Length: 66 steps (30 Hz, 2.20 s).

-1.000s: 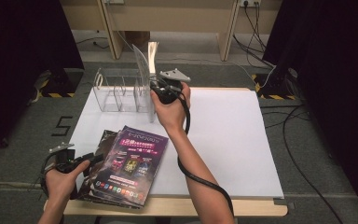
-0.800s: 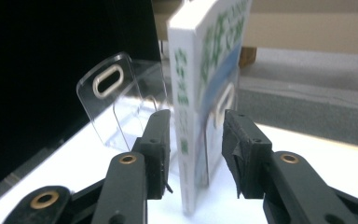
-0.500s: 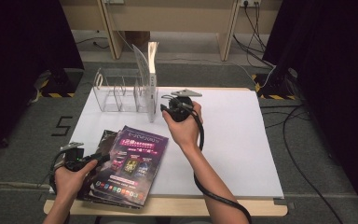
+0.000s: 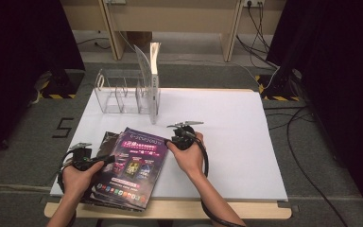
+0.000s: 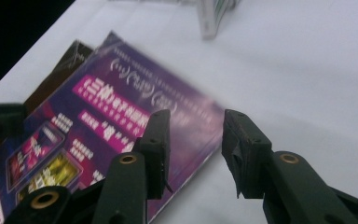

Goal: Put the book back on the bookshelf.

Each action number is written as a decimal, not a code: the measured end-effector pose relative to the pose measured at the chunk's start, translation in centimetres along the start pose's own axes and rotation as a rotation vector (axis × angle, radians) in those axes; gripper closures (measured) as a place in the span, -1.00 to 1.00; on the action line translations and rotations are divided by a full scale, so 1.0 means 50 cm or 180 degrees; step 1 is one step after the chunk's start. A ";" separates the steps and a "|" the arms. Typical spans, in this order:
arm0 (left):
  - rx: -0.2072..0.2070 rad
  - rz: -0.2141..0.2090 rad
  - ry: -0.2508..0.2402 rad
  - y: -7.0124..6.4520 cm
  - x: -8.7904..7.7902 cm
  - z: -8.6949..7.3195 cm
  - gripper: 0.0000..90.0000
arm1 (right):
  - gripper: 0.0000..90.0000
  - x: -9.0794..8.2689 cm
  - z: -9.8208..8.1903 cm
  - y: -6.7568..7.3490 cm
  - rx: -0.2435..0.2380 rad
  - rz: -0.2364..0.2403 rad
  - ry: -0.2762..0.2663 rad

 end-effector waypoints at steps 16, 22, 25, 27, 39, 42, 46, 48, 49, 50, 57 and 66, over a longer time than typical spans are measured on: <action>0.0032 0.0054 0.0057 0.001 0.002 -0.010 0.46 | 0.33 0.058 -0.062 0.016 0.0087 0.0150 0.0248; 0.0111 0.0060 0.0130 -0.012 0.001 -0.021 0.48 | 0.30 0.067 -0.069 0.011 0.0134 0.0142 0.0271; 0.0151 0.0048 0.0174 -0.022 0.001 -0.028 0.48 | 0.29 0.066 -0.066 0.004 0.0147 0.0139 0.0277; 0.0159 0.0014 0.0199 -0.028 0.000 -0.032 0.47 | 0.28 0.066 -0.064 0.001 0.0178 0.0131 0.0284; 0.0290 0.0015 0.0182 -0.034 0.008 -0.029 0.38 | 0.23 0.075 -0.050 -0.019 0.0330 0.0194 0.0305; 0.0330 0.0064 0.0183 -0.034 0.009 -0.029 0.39 | 0.22 0.078 -0.044 -0.021 0.0431 0.0247 0.0286; 0.0368 0.0105 0.0194 -0.036 0.010 -0.029 0.39 | 0.21 0.084 -0.035 -0.024 0.0513 0.0273 0.0249; 0.0348 0.0074 0.0189 -0.036 0.010 -0.029 0.39 | 0.21 0.086 -0.032 -0.025 0.0539 0.0291 0.0247; 0.0328 0.0067 0.0177 -0.035 0.010 -0.029 0.40 | 0.21 0.088 -0.028 -0.026 0.0550 0.0289 0.0230; 0.0308 0.0063 0.0160 -0.035 0.010 -0.030 0.40 | 0.21 0.089 -0.016 -0.033 0.0558 0.0274 0.0211; 0.0335 0.0091 0.0152 -0.035 0.011 -0.030 0.41 | 0.18 0.100 0.018 -0.066 0.0552 0.0147 0.0132; 0.0338 0.0118 0.0152 -0.035 0.011 -0.030 0.42 | 0.17 0.119 0.035 -0.063 0.0562 0.0213 0.0185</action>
Point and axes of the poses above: each handheld gripper's, and its own axes: x roughly forward along the jaws, z roughly out of its top, y roughly to its left, the point moved 10 cm from there along x, roughly forward along the jaws, and after that the axes turned 8 degrees about y, right-handed, at the moved point
